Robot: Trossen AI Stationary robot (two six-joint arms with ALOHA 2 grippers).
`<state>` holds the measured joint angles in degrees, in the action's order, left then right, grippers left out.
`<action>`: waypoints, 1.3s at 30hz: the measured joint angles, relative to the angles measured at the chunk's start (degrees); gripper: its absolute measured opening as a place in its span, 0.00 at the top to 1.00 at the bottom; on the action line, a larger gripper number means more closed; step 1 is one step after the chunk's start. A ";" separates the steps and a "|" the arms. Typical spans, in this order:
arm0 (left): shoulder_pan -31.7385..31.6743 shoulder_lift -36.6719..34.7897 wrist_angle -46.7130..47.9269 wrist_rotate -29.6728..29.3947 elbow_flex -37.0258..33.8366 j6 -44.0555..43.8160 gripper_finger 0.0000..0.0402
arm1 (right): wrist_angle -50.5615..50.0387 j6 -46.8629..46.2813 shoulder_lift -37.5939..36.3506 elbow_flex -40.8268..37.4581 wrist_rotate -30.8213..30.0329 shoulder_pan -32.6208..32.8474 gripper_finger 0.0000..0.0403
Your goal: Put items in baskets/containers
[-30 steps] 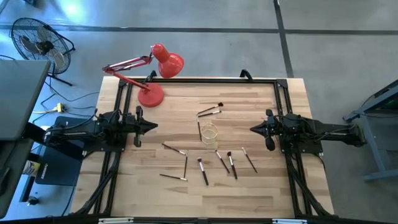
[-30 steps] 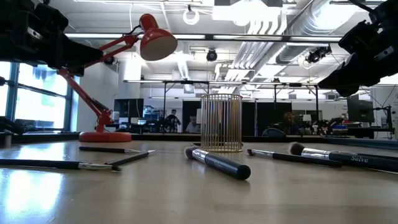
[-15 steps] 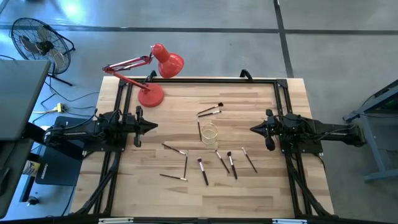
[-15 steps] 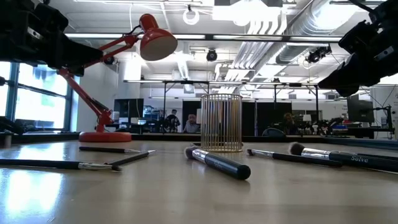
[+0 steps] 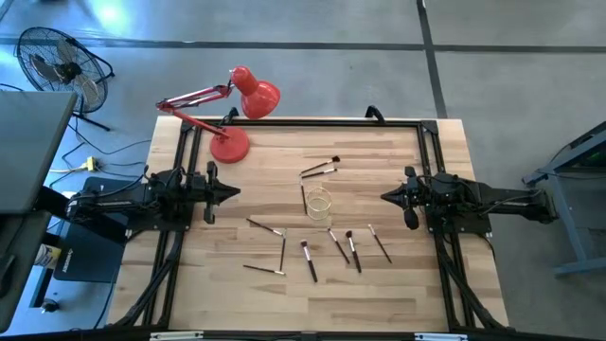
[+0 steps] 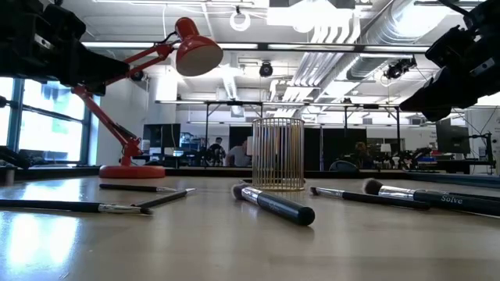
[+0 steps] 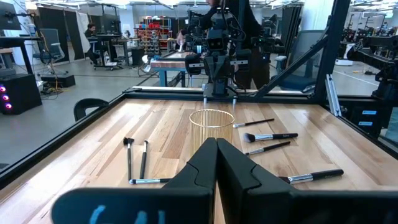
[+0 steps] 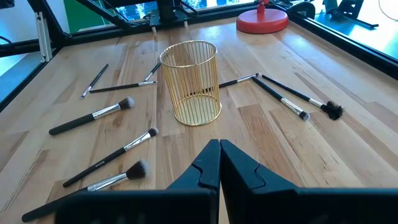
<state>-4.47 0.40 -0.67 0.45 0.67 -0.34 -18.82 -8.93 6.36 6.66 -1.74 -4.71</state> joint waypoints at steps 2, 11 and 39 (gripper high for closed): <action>0.00 0.00 0.00 0.00 0.00 0.01 1.00 | -0.01 -0.01 0.01 0.00 0.00 -0.01 1.00; 0.00 -0.02 0.00 0.00 0.00 0.01 1.00 | -0.01 -0.02 -0.01 0.00 0.00 0.00 1.00; 0.00 9.91 0.21 0.89 6.31 -3.01 0.60 | -0.01 -0.02 0.01 -0.01 0.00 -0.02 1.00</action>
<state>-4.47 10.31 -0.46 1.34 6.97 -3.35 -18.83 -8.95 6.37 6.64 -1.74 -4.73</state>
